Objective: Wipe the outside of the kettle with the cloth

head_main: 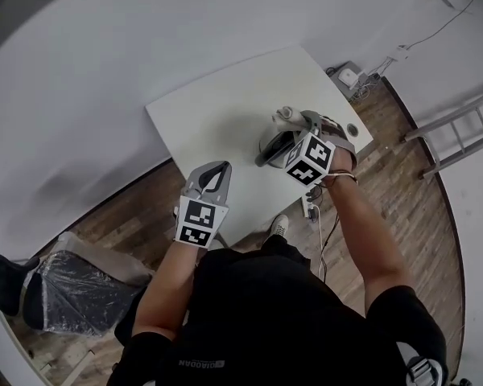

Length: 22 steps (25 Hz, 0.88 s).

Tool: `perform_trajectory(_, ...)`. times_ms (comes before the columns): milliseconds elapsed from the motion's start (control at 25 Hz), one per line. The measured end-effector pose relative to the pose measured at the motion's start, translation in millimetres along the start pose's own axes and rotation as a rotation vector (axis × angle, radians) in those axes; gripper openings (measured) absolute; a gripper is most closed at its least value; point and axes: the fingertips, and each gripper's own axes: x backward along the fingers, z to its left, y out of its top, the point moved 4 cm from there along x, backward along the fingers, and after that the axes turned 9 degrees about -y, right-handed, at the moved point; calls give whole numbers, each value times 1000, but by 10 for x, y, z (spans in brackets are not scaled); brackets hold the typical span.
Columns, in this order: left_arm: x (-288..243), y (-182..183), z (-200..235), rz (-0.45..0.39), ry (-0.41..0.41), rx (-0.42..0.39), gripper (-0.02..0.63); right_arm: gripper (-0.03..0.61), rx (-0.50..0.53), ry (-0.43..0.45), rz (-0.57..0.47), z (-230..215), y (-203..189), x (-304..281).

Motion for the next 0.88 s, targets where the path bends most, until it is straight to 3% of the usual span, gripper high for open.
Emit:
perform_trajectory(240,77,-36,9,-28,-16,10,6,94,171,-63,-23,390,270,231)
perform_trajectory(600,300,-135,25,-34,21,44,6,94,128,9,-13,841,561,431)
perform_trajectory(880,440,-339,68,10,51,72,7,94,89,107,-31,1318,629,351)
